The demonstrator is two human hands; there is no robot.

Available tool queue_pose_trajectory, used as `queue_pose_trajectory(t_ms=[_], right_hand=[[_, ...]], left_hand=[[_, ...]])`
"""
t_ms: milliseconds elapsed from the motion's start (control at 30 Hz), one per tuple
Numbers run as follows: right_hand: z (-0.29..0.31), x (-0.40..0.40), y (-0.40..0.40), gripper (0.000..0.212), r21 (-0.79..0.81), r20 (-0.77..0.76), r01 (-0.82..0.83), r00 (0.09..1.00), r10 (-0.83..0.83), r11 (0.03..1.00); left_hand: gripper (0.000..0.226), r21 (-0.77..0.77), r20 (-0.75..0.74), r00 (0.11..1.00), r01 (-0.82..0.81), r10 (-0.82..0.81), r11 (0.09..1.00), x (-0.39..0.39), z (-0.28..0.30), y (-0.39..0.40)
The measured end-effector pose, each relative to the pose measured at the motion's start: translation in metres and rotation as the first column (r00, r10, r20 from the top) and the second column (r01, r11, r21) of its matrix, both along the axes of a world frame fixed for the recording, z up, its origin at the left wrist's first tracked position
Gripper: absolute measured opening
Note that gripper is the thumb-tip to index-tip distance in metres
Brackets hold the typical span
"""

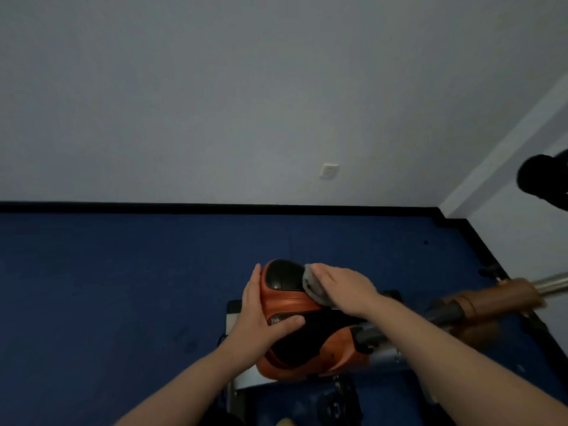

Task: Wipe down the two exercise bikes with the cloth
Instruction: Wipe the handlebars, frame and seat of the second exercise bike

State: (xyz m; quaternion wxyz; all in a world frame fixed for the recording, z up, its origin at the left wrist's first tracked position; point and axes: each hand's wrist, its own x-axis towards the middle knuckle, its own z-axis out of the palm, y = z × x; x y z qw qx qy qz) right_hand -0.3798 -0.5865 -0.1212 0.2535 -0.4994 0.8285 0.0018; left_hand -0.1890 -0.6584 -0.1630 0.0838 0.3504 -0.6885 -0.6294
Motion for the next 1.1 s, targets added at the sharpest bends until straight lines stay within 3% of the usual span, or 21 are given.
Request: queue_pose_trajectory(t_ms=[133, 267, 333, 400, 500, 633, 700, 800, 867, 900, 1000, 1033, 1100], right_hand=[[-0.009, -0.006, -0.018, 0.04, 0.081, -0.003, -0.007, 1.0, 0.007, 0.997], [-0.008, 0.034, -0.032, 0.045, -0.239, 0.034, -0.049, 0.998, 0.059, 0.97], [-0.009, 0.025, -0.026, 0.047, -0.297, 0.112, -0.123, 0.98, 0.163, 0.947], [-0.013, 0.004, -0.017, 0.05, -0.224, 0.214, -0.098, 0.966, 0.147, 0.97], [-0.019, 0.003, -0.029, 0.049, -0.125, 0.175, 0.06, 0.984, -0.038, 0.99], [-0.013, 0.035, -0.034, 0.049, -0.263, -0.003, -0.17, 0.985, 0.175, 0.95], [-0.008, 0.023, -0.021, 0.06, -0.259, 0.067, -0.22, 0.967, 0.245, 0.94], [-0.008, 0.011, -0.026, 0.06, -0.168, 0.171, -0.046, 0.982, 0.075, 0.985], [-0.012, 0.021, -0.049, 0.061, -0.117, 0.152, 0.12, 0.983, -0.102, 0.986], [-0.01, 0.032, -0.056, 0.061, -0.123, 0.109, 0.116, 0.989, -0.103, 0.986], [-0.012, 0.052, -0.047, 0.062, -0.252, -0.112, -0.218, 0.974, 0.195, 0.943], [-0.009, 0.05, -0.039, 0.064, -0.284, -0.114, -0.301, 0.953, 0.28, 0.91], [-0.007, 0.038, -0.038, 0.056, -0.278, -0.011, -0.279, 0.958, 0.287, 0.919]], left_hand=[[0.124, 0.129, -0.041, 0.999, -0.002, 0.007, 0.992, 0.0, 0.001, 0.003], [0.136, 0.178, -0.024, 1.0, 0.001, 0.003, 0.984, 0.001, -0.003, 0.0], [0.135, 0.183, -0.014, 1.0, 0.03, -0.028, 0.983, 0.002, 0.001, -0.001], [0.126, 0.163, -0.012, 0.999, 0.05, -0.048, 0.985, 0.002, 0.002, -0.004], [0.119, 0.186, 0.018, 0.998, 0.05, -0.054, 0.981, 0.001, 0.004, -0.005], [0.119, 0.185, 0.034, 0.998, 0.038, -0.045, 0.982, 0.004, 0.005, -0.005], [0.119, 0.202, 0.029, 0.998, 0.04, -0.047, 0.979, 0.005, 0.006, -0.005], [0.117, 0.203, 0.02, 0.998, 0.051, -0.056, 0.978, 0.003, 0.007, -0.006], [0.117, 0.206, 0.026, 0.998, 0.044, -0.051, 0.978, 0.003, 0.006, -0.006], [0.116, 0.206, 0.029, 0.998, 0.04, -0.047, 0.978, 0.004, 0.007, -0.006], [0.106, 0.175, 0.054, 0.997, 0.037, -0.047, 0.984, 0.005, 0.012, -0.004], [0.105, 0.173, 0.052, 0.998, 0.036, -0.046, 0.984, 0.005, 0.011, -0.004], [0.109, 0.19, 0.041, 0.998, 0.032, -0.041, 0.981, 0.005, 0.012, -0.004]])
